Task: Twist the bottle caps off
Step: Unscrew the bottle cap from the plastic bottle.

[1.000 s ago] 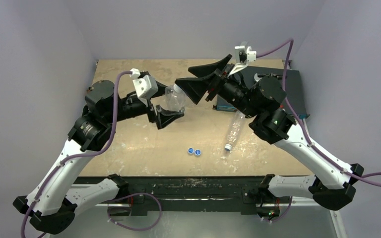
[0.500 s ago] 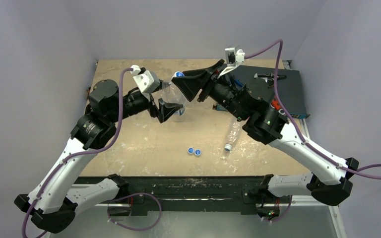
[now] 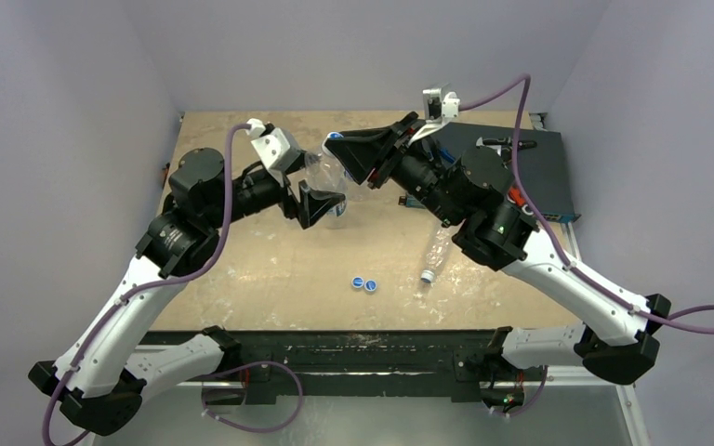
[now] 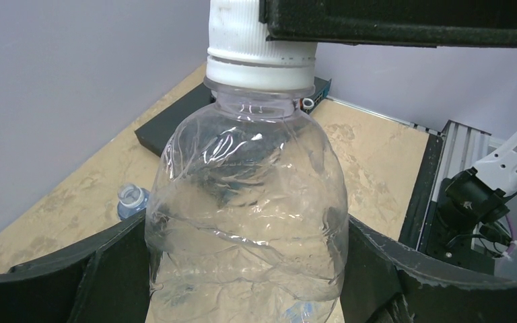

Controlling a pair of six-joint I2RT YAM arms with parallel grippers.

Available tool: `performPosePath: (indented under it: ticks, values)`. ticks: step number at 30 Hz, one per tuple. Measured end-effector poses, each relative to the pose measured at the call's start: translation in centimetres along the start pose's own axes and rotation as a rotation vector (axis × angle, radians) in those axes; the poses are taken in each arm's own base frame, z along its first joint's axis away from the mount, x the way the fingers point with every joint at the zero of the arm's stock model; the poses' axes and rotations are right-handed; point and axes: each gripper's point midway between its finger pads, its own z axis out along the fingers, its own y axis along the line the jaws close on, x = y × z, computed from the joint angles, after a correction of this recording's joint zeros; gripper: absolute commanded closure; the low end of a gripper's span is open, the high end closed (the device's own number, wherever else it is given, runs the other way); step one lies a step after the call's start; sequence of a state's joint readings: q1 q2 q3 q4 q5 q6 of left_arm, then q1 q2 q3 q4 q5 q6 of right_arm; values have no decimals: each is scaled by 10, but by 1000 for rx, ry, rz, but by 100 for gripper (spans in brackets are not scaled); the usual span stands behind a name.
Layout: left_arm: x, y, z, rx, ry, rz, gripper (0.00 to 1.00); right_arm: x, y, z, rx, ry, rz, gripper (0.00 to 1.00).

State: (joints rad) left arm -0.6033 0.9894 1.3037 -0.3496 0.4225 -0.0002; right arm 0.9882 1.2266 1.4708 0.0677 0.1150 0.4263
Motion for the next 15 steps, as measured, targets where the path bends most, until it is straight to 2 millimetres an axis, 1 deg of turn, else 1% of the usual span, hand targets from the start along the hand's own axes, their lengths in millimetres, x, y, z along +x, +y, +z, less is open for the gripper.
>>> performPosePath:
  ticks: [1,3,7,10,14,15]
  values:
    - [0,0,1,0,0,-8,96,1,0,0,2,1,-1,56]
    - [0,0,2,0,0,-22,96,1,-1,1,3,-2,-5,56]
    - [1,0,5,1,2,-45,96,2,-4,3,17,-8,-10,63]
    - [2,0,5,0,3,-55,96,3,-7,4,26,-14,-13,71]
    - [2,0,5,0,2,-65,96,2,-7,4,29,-24,-13,78]
    - [2,0,5,0,2,-66,96,2,-7,4,28,-25,-13,82]
